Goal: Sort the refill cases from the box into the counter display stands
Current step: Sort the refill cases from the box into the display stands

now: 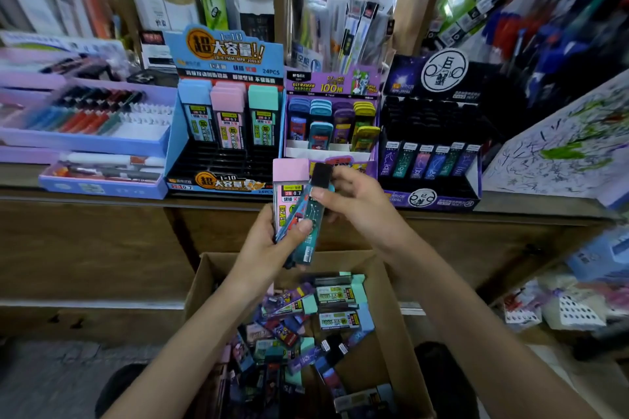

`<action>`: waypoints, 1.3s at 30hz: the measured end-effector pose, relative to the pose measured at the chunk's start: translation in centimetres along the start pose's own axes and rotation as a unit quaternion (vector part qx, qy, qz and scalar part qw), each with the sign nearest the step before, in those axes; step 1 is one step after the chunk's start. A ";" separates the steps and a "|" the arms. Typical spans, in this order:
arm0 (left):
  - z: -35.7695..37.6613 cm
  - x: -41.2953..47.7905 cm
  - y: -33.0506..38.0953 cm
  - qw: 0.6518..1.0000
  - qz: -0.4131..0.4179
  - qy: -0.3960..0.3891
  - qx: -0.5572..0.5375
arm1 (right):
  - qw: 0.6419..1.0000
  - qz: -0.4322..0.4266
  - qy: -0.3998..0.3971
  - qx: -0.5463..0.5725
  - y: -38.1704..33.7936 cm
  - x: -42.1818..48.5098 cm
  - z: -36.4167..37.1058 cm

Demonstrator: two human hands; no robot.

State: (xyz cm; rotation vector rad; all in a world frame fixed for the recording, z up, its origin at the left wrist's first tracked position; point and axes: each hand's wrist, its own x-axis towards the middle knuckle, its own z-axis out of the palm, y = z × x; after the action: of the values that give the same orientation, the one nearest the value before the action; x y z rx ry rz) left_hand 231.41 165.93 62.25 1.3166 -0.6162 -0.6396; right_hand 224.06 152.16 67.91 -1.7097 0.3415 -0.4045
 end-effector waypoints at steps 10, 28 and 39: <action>2.2 1.8 1.1 1.000 0.008 -0.016 0.002 | 0.989 0.035 0.144 0.005 -1.4 -0.9 -8.6; 5.9 3.0 1.4 0.999 0.015 -0.019 0.040 | 0.961 -0.043 0.149 -0.230 -0.7 0.6 -20.8; 7.6 2.8 1.2 0.997 0.024 -0.041 0.058 | 0.895 0.004 0.193 -0.402 0.5 1.5 -20.0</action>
State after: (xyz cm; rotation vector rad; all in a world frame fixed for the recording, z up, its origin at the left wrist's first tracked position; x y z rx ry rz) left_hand 227.88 158.94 64.72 1.3852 -0.7592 -0.6276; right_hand 216.37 133.79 70.62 -2.4286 0.9017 -0.6576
